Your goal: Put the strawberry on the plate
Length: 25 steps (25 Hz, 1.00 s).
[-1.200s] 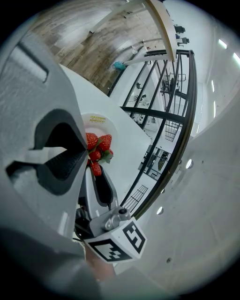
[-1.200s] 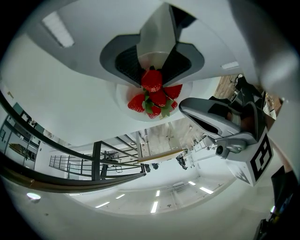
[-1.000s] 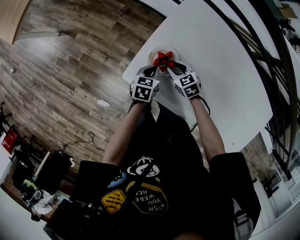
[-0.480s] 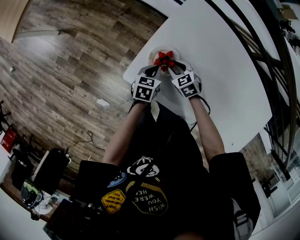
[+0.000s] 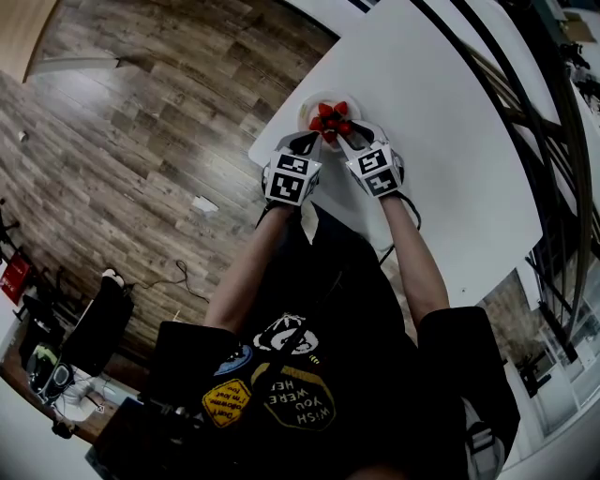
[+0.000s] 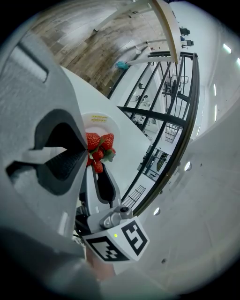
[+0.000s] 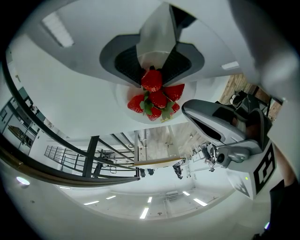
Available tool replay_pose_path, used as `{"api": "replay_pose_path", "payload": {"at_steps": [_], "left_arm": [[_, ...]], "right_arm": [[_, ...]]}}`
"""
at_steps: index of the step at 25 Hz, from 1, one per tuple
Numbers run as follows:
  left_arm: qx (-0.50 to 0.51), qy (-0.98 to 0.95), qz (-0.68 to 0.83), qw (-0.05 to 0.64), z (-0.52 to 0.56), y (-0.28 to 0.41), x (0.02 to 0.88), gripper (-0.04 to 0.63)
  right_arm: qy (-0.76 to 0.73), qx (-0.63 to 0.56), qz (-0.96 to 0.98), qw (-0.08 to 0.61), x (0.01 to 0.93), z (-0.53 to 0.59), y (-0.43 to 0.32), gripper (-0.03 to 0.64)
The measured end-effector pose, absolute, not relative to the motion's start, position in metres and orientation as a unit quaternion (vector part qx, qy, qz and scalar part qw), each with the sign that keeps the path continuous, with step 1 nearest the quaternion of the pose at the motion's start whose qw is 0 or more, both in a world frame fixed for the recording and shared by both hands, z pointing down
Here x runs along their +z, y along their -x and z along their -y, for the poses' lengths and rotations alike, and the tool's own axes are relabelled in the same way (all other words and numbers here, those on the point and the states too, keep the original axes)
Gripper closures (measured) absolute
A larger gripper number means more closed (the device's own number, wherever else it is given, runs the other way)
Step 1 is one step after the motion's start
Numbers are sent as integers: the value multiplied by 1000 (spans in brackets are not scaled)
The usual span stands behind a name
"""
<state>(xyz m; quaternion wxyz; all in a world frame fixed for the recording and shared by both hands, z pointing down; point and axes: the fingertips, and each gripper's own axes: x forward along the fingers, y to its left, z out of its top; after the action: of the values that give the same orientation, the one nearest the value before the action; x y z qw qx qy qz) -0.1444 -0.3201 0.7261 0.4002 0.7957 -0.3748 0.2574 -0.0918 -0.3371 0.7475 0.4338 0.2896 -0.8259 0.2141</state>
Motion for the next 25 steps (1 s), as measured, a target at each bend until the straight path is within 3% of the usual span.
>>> {"api": "replay_pose_path", "payload": {"at_steps": [25], "left_arm": [[240, -806, 377, 389, 317, 157, 705, 595]], "right_arm": [[-330, 215, 830, 394, 719, 337, 96, 466]]}}
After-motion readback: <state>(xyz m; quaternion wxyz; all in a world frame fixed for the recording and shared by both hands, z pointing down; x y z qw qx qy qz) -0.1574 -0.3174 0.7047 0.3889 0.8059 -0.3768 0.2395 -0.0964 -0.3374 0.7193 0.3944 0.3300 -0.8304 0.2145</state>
